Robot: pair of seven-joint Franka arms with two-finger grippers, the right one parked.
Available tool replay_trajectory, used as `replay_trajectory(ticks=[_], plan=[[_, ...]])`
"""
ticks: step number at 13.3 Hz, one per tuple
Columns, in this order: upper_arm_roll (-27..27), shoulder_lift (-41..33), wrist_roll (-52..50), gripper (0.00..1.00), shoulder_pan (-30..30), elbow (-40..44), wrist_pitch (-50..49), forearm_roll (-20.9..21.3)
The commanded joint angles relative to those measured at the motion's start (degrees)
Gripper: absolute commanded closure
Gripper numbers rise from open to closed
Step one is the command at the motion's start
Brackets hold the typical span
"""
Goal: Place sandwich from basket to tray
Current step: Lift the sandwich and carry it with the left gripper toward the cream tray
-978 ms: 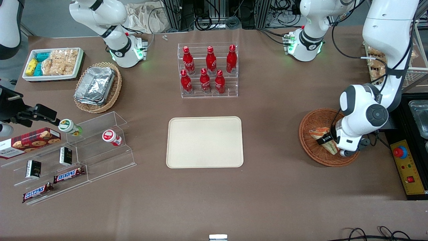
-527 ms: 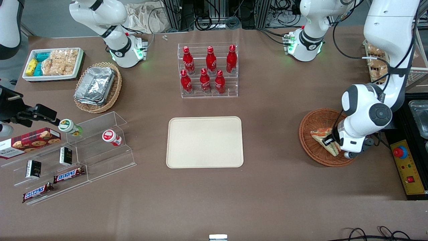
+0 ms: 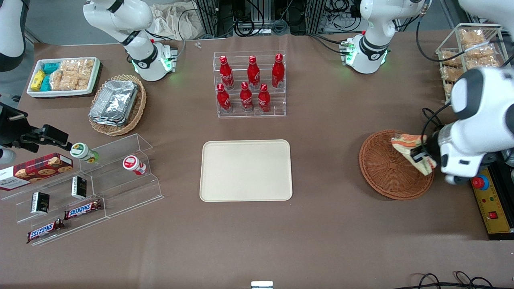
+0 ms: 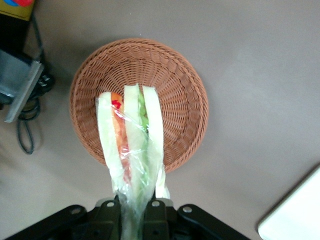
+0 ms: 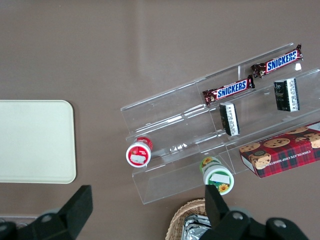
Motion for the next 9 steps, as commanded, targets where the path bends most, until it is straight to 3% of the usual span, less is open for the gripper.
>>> replay_trajectory(ticks=[1, 5, 9], plan=[[-1.2, 1.8, 2.5, 1.00, -0.3, 8.7, -7.7, -0.4], [-5.8, 2.2, 4.9, 1.00, -0.9, 10.9, -10.3, 0.3], [-15.0, 3.2, 5.2, 1.00, -2.2, 11.1, -9.4, 0.5]])
